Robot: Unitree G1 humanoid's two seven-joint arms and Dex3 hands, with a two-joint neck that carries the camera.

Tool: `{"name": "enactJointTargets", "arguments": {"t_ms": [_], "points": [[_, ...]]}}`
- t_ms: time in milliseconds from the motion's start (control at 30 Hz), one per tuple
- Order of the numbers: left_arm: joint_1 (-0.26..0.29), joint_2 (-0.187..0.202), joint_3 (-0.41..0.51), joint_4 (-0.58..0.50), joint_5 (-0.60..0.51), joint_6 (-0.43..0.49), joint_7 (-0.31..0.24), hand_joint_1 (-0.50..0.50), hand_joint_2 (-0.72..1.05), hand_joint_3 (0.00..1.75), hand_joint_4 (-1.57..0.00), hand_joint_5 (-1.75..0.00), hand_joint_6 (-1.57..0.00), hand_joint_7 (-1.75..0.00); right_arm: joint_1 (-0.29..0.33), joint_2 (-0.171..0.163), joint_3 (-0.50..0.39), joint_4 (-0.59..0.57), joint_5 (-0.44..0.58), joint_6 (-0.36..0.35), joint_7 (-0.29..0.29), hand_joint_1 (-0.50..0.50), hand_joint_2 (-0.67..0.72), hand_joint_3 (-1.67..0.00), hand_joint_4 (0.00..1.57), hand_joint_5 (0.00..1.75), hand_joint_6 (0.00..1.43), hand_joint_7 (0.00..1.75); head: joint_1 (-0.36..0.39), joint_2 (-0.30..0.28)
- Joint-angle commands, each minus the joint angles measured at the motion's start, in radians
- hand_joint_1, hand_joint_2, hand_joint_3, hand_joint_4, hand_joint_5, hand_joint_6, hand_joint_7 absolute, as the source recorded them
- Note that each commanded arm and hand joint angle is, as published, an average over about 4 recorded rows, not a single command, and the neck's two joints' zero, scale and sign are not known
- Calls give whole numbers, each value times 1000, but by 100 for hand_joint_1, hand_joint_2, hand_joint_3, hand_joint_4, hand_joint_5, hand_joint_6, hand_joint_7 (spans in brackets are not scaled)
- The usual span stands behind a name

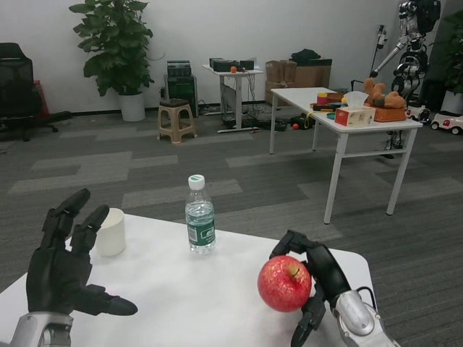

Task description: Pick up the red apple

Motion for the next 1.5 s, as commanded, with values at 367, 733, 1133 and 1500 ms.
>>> {"name": "enactJointTargets", "arguments": {"t_ms": [367,733,1133,1500], "points": [[15,6,14,-19,-3,-2,-2,-48,-19,0,0,-72,0,-75,37,-17,-114,-266,12,-47,-34,29,53,-16,140,165,128,147,9,18],[15,7,15,-19,-3,-2,-2,-48,-15,0,0,-72,0,-70,6,-12,-147,-298,6,-75,-62,33,53,-16,140,165,128,147,18,38],[15,7,18,-22,-4,-2,-2,-48,-17,0,0,-72,0,-73,5,-12,-147,-294,10,-75,-62,42,60,-58,133,165,111,162,16,34],[15,6,17,-22,-4,-2,-2,-48,-19,0,0,-72,0,-72,5,-12,-143,-294,13,-77,-64,42,55,-109,134,165,103,168,15,30]]}}
